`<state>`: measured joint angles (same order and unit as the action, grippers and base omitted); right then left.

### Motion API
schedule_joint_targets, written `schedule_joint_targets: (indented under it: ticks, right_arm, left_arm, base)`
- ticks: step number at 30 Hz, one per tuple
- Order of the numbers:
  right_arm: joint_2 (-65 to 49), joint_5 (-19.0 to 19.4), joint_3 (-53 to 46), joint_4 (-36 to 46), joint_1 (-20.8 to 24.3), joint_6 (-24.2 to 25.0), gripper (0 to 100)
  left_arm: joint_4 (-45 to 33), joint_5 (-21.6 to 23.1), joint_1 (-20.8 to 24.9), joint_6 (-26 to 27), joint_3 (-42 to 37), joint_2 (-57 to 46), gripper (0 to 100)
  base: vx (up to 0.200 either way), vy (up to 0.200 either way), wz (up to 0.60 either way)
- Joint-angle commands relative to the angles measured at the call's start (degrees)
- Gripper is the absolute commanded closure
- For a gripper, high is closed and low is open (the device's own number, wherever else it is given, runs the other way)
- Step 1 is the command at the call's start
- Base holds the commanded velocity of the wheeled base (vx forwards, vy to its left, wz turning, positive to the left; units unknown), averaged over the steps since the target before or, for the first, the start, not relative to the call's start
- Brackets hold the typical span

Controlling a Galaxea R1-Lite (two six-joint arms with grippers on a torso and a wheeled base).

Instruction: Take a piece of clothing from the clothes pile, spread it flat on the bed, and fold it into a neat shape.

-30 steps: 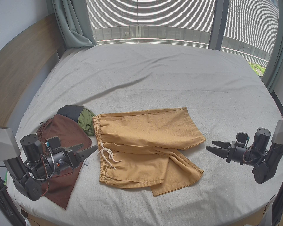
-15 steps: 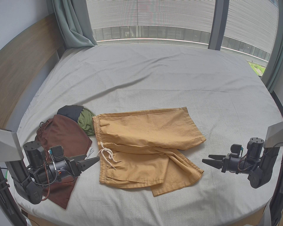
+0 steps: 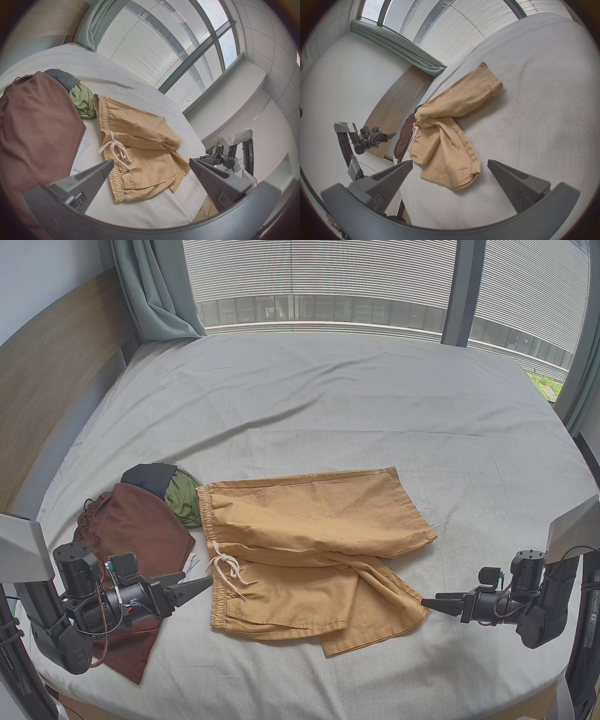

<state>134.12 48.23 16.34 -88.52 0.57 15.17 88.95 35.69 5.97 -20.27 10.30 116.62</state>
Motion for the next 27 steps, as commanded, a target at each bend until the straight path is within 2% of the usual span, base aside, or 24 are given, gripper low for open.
schedule_joint_targets:
  ticks: [1, 4, 13, 20, 21, 27]
  right_arm:
    - [2.8, -1.0, -0.1, 0.0, 0.1, 0.0, 0]
    - [4.1, -2.7, 0.3, 0.0, 0.3, 0.2, 0]
    - [4.7, -2.9, 0.6, -0.1, 1.3, 3.1, 0]
    - [6.2, -2.9, 2.1, -0.1, 1.5, 3.2, 0]
    - [6.5, -2.9, 2.4, -0.1, 1.4, 3.1, 100]
    - [6.9, -2.9, 2.6, -0.1, 1.5, 2.9, 100]
  left_arm:
    - [0.0, 0.0, 0.0, 0.0, 0.0, 0.3, 0]
    - [0.0, 0.0, 0.1, 0.0, 0.0, 0.3, 0]
    - [0.0, 0.0, 0.0, 1.1, 0.0, 0.3, 0]
    - [0.0, 0.0, 0.2, 1.1, 0.0, 0.6, 0]
    - [0.0, 0.0, 0.1, 1.2, 0.0, 0.8, 0]
    - [0.0, 0.0, 0.2, 1.8, 0.0, 1.1, 0]
  base:
    - [0.000, 0.000, 0.00]
    - [0.000, 0.000, 0.00]
    - [0.000, 0.000, 0.00]
    - [0.000, 0.000, 0.00]
    - [0.000, 0.000, 0.00]
    - [0.000, 0.000, 0.00]
